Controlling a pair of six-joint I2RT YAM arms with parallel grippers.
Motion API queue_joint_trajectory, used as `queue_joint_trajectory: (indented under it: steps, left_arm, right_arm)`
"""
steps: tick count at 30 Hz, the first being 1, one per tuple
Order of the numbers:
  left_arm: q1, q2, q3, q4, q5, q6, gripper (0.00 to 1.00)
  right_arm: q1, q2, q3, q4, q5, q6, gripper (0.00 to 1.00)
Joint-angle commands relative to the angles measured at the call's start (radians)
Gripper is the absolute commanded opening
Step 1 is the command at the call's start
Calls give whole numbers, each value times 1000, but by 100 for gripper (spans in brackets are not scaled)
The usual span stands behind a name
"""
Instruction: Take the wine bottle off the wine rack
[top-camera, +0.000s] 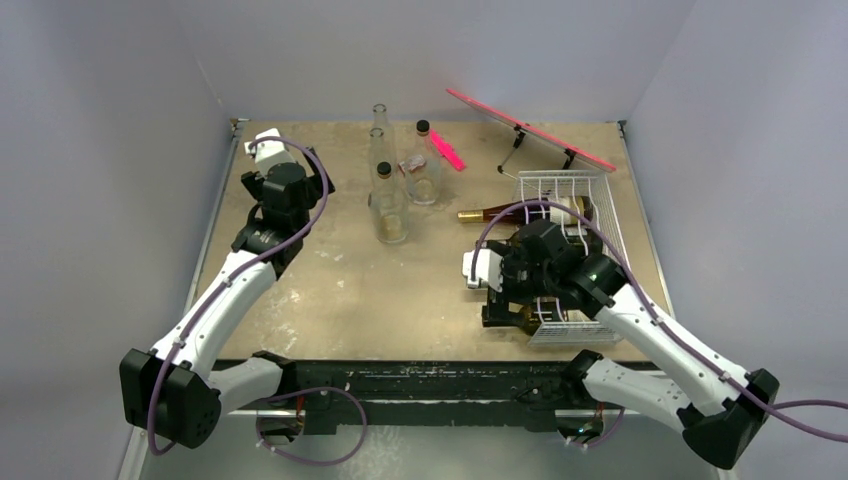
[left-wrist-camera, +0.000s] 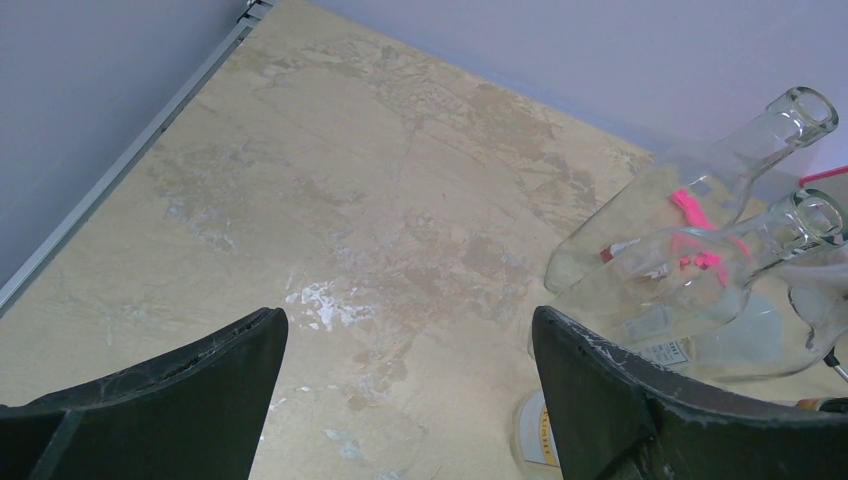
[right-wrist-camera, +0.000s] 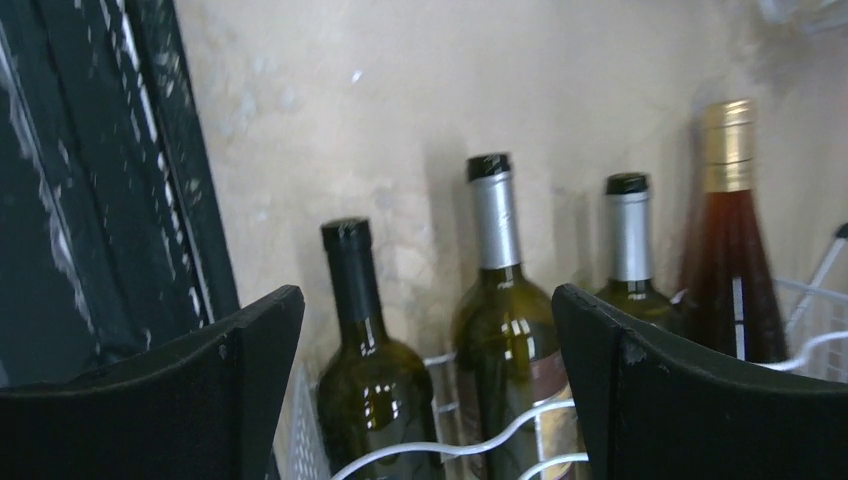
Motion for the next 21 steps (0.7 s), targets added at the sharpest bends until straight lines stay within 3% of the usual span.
queue_joint_trajectory:
  steps: [1, 15, 21]
  left_arm:
    - [-5, -21, 53, 28, 11, -11, 92]
    - [-4, -22, 53, 25, 4, -8, 92]
    - [-4, -22, 59, 20, 6, -8, 92]
  right_arm:
    - [5, 47, -56, -137, -9, -141, 95]
    - [24, 355, -82, -26, -12, -182, 70]
    - [66, 425, -110, -33, 27, -174, 71]
